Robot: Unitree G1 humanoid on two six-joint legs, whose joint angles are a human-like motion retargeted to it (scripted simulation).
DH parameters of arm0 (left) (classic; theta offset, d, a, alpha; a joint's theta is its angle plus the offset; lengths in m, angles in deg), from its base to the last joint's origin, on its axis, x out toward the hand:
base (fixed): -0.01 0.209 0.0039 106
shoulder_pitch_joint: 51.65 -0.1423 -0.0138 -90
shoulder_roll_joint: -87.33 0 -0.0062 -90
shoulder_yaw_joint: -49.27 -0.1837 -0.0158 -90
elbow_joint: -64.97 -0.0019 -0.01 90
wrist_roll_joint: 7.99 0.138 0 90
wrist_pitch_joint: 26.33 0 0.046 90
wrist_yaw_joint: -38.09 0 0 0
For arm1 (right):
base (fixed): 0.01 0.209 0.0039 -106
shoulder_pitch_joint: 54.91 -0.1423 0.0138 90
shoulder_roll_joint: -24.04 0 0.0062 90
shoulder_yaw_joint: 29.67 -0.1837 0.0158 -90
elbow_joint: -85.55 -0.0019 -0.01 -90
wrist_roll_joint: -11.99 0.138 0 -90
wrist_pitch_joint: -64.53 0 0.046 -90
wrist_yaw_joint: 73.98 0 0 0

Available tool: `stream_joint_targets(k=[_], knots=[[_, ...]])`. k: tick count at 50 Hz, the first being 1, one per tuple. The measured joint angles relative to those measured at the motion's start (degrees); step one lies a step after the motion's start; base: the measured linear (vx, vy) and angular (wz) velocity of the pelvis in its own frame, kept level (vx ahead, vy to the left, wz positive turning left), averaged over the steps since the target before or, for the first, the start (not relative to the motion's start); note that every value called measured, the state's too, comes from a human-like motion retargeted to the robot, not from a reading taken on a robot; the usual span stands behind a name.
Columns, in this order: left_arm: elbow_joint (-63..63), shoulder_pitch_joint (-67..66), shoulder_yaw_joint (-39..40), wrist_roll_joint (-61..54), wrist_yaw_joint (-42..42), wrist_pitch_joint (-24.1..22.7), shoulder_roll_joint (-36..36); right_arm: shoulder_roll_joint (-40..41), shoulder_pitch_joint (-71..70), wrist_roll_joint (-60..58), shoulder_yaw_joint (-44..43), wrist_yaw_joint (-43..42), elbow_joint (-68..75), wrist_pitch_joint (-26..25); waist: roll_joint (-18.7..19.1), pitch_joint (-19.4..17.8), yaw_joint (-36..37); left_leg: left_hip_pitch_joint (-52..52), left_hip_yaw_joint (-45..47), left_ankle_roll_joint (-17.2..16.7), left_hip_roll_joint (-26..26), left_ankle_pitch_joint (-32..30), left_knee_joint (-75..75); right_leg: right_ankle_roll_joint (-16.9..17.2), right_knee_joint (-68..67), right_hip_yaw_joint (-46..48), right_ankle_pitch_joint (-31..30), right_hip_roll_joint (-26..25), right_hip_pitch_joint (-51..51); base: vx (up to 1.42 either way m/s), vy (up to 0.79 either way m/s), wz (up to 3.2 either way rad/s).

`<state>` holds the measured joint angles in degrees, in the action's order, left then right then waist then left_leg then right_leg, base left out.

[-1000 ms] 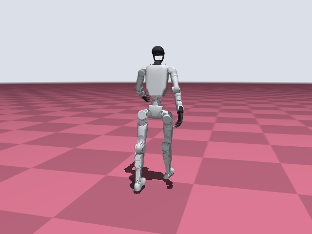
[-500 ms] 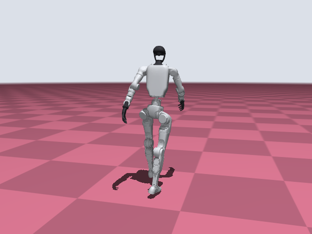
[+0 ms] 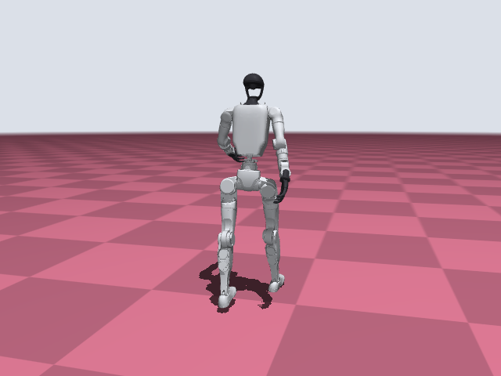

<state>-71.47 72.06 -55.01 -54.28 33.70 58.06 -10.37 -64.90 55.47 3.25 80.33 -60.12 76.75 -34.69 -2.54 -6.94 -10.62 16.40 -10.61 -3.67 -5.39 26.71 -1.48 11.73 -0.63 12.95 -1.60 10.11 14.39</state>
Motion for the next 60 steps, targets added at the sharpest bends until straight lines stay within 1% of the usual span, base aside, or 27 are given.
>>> stream_joint_targets(k=[2,5,7,10,12,13,15,17,20,22,25,27,30,33,35,37,40,43,47,49,50,51,53,55,57,58,60], knots=[[3.5,1.0,0.3,-3.1,-1.1,-1.7,-0.7,0.3,-0.6,-1.3,-1.3,0.3,0.4,-0.4,-0.6,-1.9,-0.7,6.2,-3.5,-1.1,0.9,0.9,-1.8,3.3,5.5,-1.4,1.1,-0.8,-1.6,1.12,-0.39,0.41],[6.6,-2.4,1.5,-6.7,-3.4,-1.4,0.5,0.7,-3.2,-1.2,-2.0,-0.4,0.9,-0.8,-0.1,-2.6,1.4,11.9,-3.6,-2.2,1.7,-5.6,-2.2,2.6,5.6,-4.7,-1.7,-2.8,-4.4,1.11,-0.32,-0.34],[6.9,-8.3,1.7,-7.4,-3.4,0.8,1.6,0.9,-6.7,-0.6,-2.2,-2.5,1.1,-1.2,0.3,-3.4,3.7,13.4,-0.2,-3.4,2.1,-21.2,1.0,-0.9,5.3,-4.9,-2.4,-4.3,-8.8,1.13,-0.32,-0.64],[4.2,-21.0,0.0,-2.7,-1.4,7.1,2.7,1.4,-12.2,-0.1,-3.0,-6.5,0.3,-1.9,-0.9,-3.0,5.7,7.0,6.4,-6.5,1.4,-56.7,19.1,-5.8,1.5,-6.2,2.1,-4.2,-13.5,1.11,-0.34,-0.29],[-1.4,-28.5,-2.2,3.1,-1.8,11.0,3.8,1.2,-18.2,6.2,-0.3,-8.6,-0.9,-1.3,-2.0,2.2,6.8,-12.9,14.4,1.5,3.9,-54.8,44.6,-7.8,-0.3,-7.5,3.9,-3.4,-10.0,0.93,-0.28,-0.08],[-4.9,-31.4,-3.2,5.3,-1.8,12.0,4.3,1.0,-22.0,8.9,0.4,-10.0,-1.9,-1.0,-3.2,4.2,7.7,-21.1,16.0,6.0,3.3,-48.9,50.6,-7.6,-0.6,-8.2,4.5,-2.5,-8.3,0.90,-0.22,-0.38],[-12.4,-37.4,-4.2,11.4,-2.8,13.5,5.1,0.5,-28.5,12.1,0.3,-13.3,-5.4,-0.4,-5.2,5.2,11.0,-31.6,17.1,8.7,0.4,-37.8,54.6,-6.4,-0.6,-10.4,6.1,-1.7,-8.4,0.93,-0.17,-0.93],[-19.5,-43.3,-4.1,17.3,-4.2,13.9,5.5,-0.5,-33.8,14.6,0.7,-15.5,-11.7,0.5,-7.8,4.2,16.0,-36.0,19.9,7.8,-1.8,-32.6,47.8,-4.9,0.0,-13.8,7.2,-1.1,-10.6,0.97,-0.11,-1.71],[-28.0,-51.2,-1.8,21.6,-4.2,12.2,5.4,-3.5,-40.8,17.4,1.3,-17.9,-23.9,2.8,-10.3,0.8,25.8,-36.5,19.1,1.5,-4.8,-25.2,24.7,-2.6,0.8,-20.6,8.2,-1.2,-14.7,1.02,0.00,-2.33],[-31.4,-56.0,2.1,24.2,-2.7,10.6,5.4,-5.8,-44.0,17.4,-0.5,-18.9,-31.8,5.1,-8.8,-2.2,30.6,-34.5,19.8,-1.1,-1.4,-16.9,10.9,-2.1,1.2,-23.5,9.1,-3.1,-20.0,1.11,0.14,-1.88],[-34.0,-62.3,7.9,28.3,-0.7,8.9,5.9,-8.3,-46.3,17.4,-3.6,-18.6,-39.5,7.4,-6.5,-4.9,33.1,-34.3,27.2,-1.9,4.6,-6.4,0.5,-1.9,1.3,-24.8,9.5,-5.0,-27.9,1.14,0.25,-0.70],[-34.2,-65.1,8.6,29.1,-1.1,9.0,6.5,-8.3,-45.9,18.5,-4.2,-18.7,-40.3,7.5,-6.3,-4.8,32.5,-34.3,28.8,-1.7,5.7,-7.2,-2.4,-2.1,0.6,-25.2,7.7,-5.7,-31.4,1.16,0.28,0.01],[-33.6,-66.2,6.1,30.2,-5.3,10.6,7.1,-6.7,-41.6,19.6,-3.7,-18.7,-37.8,6.4,-5.3,-4.3,30.8,-30.5,26.1,-1.3,6.1,-20.4,-2.6,-3.4,-2.5,-25.7,-0.2,-8.0,-36.0,1.21,0.29,0.30],[-32.1,-61.8,3.2,36.1,-12.0,12.0,6.3,-4.3,-32.6,16.6,-3.2,-16.1,-32.5,5.1,-2.9,-4.2,29.7,-23.6,25.5,-0.1,8.5,-30.6,0.0,-2.6,-18.0,-22.0,-12.6,-12.0,-33.5,1.21,0.29,0.53],[-30.2,-54.9,1.5,37.4,-12.5,12.1,4.7,-2.4,-27.2,14.2,-1.7,-13.5,-27.0,4.0,-3.6,-2.5,29.6,-23.3,24.1,1.9,8.6,-29.1,2.4,-1.2,-37.0,-16.3,-15.4,-12.1,-21.9,1.09,0.25,0.65],[-26.1,-46.8,1.7,33.1,-7.5,12.3,3.4,-0.2,-22.4,10.6,0.5,-11.8,-21.1,2.4,-4.6,-1.7,28.4,-23.1,21.8,3.5,7.2,-22.0,4.6,-4.7,-50.4,-11.7,-9.3,-9.5,-10.8,1.03,0.21,0.98],[-16.1,-35.2,4.3,21.5,-0.2,11.0,2.1,3.0,-15.6,2.7,2.4,-8.5,-12.6,0.9,-4.5,-1.9,24.6,-20.7,14.5,2.9,4.8,-10.9,6.9,-8.7,-56.9,-7.5,1.1,-7.5,0.2,1.01,0.12,1.48],[-2.4,-27.0,5.1,7.9,1.6,6.3,1.6,4.7,-8.9,-2.9,3.6,-4.8,-6.9,1.1,-3.0,-1.6,18.3,-16.5,6.4,1.0,3.9,-6.3,6.6,-7.5,-47.5,-5.6,4.9,-7.3,5.5,1.00,0.00,1.94],[15.3,-19.6,4.2,-5.3,-1.2,-0.2,-0.5,4.3,-2.1,-4.9,3.8,0.1,-4.3,1.1,-3.9,-1.6,8.0,-9.4,-3.4,0.0,1.7,-4.0,4.2,-3.6,-16.2,-4.5,1.9,-1.8,3.7,1.05,-0.18,2.18],[21.7,-17.1,4.7,-8.5,-2.5,-2.5,-1.6,3.9,-0.1,-6.0,2.6,2.6,-4.6,0.6,-5.2,-3.3,3.7,-3.3,-8.3,-0.8,1.2,-2.7,2.5,0.2,-1.3,-5.8,2.1,1.5,0.2,1.14,-0.38,1.94],[24.3,-16.3,5.1,-9.4,-3.4,-3.4,-2.1,3.8,0.8,-6.9,1.8,3.9,-4.9,0.4,-5.6,-4.5,2.2,0.2,-10.7,-1.5,1.7,-2.1,1.4,2.6,3.7,-6.9,3.3,2.3,-1.1,1.15,-0.54,1.23],[25.9,-16.2,5.6,-9.7,-4.6,-3.5,-2.2,3.9,1.5,-7.4,1.2,4.9,-5.3,0.5,-4.9,-5.4,2.2,3.1,-11.0,-2.7,4.2,-2.6,1.1,3.0,4.7,-7.7,3.5,0.6,-1.5,1.12,-0.62,0.70],[27.6,-16.9,6.7,-10.2,-6.3,-2.9,-1.5,3.6,1.9,-7.8,0.4,5.8,-5.7,0.5,-4.0,-6.9,3.1,7.7,-10.0,-3.2,6.8,-5.8,2.1,3.3,5.5,-7.5,-1.0,-0.9,-3.2,1.07,-0.56,0.08],[27.1,-19.3,7.4,-10.7,-6.1,-0.8,0.5,2.9,0.4,-7.6,0.3,4.7,-5.1,0.3,-4.8,-8.1,4.0,9.7,-7.7,-0.6,4.4,-16.4,7.0,3.0,4.9,-5.2,-8.2,2.3,-7.1,1.02,-0.28,0.13],[24.2,-23.5,7.4,-10.3,-3.0,2.5,2.3,2.5,-3.1,-7.6,0.5,0.5,-3.8,-0.3,-4.9,-9.2,4.3,6.1,0.4,2.9,5.3,-29.7,20.7,-1.2,0.2,-3.7,-5.4,2.7,-9.6,0.94,-0.34,0.44],[21.8,-25.6,7.1,-9.5,-0.7,4.5,3.2,2.3,-5.9,-7.2,0.8,-2.4,-2.9,-0.7,-5.0,-9.2,4.1,1.0,6.9,7.2,7.3,-31.6,31.7,-3.4,-2.5,-3.0,-2.4,3.1,-10.1,0.84,-0.36,0.72],[15.5,-28.8,6.0,-8.9,3.2,7.6,5.0,1.7,-13.1,-5.5,1.9,-8.1,-1.4,-1.4,-3.6,-7.6,4.0,-12.2,18.8,18.5,16.0,-24.7,53.0,-7.2,-6.9,-0.7,1.7,2.1,-8.4,0.76,-0.46,0.61]])
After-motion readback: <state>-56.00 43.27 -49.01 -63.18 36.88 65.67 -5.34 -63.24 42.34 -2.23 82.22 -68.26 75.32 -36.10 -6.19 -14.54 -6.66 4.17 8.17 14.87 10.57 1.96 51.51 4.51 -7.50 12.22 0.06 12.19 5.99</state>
